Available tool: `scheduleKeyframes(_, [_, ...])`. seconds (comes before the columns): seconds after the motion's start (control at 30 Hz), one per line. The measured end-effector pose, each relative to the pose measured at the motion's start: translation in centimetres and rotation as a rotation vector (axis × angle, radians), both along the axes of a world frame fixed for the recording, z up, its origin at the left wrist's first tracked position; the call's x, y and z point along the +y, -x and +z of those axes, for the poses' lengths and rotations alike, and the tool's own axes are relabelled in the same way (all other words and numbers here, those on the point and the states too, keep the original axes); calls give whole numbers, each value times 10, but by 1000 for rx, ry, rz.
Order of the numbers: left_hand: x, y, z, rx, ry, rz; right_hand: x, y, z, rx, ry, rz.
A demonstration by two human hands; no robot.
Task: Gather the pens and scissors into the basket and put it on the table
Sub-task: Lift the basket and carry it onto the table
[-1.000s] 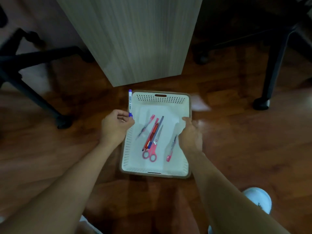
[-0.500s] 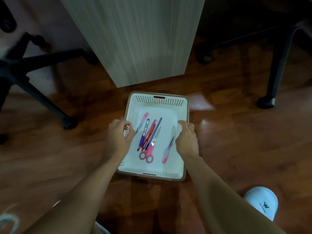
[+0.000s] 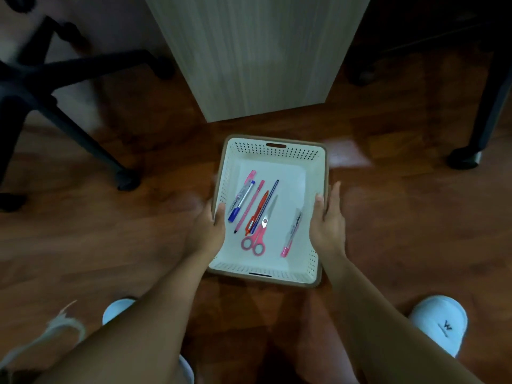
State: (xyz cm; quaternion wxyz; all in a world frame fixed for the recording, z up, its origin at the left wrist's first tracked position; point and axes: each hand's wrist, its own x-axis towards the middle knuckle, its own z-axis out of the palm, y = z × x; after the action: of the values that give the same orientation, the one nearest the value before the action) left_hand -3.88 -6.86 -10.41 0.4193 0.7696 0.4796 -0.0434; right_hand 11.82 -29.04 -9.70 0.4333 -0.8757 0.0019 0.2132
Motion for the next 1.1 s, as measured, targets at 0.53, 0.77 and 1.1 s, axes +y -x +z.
scheduleKeyframes(0.53, [4, 0, 83, 87, 272, 255, 20, -39, 93, 245, -114, 38])
scheduleKeyframes(0.77, [4, -7, 326, -12, 169, 264, 21, -41, 329, 322, -135, 47])
scheduleKeyframes(1.1, [-3, 13, 680, 38, 174, 195, 9, -28, 675, 421, -120, 4])
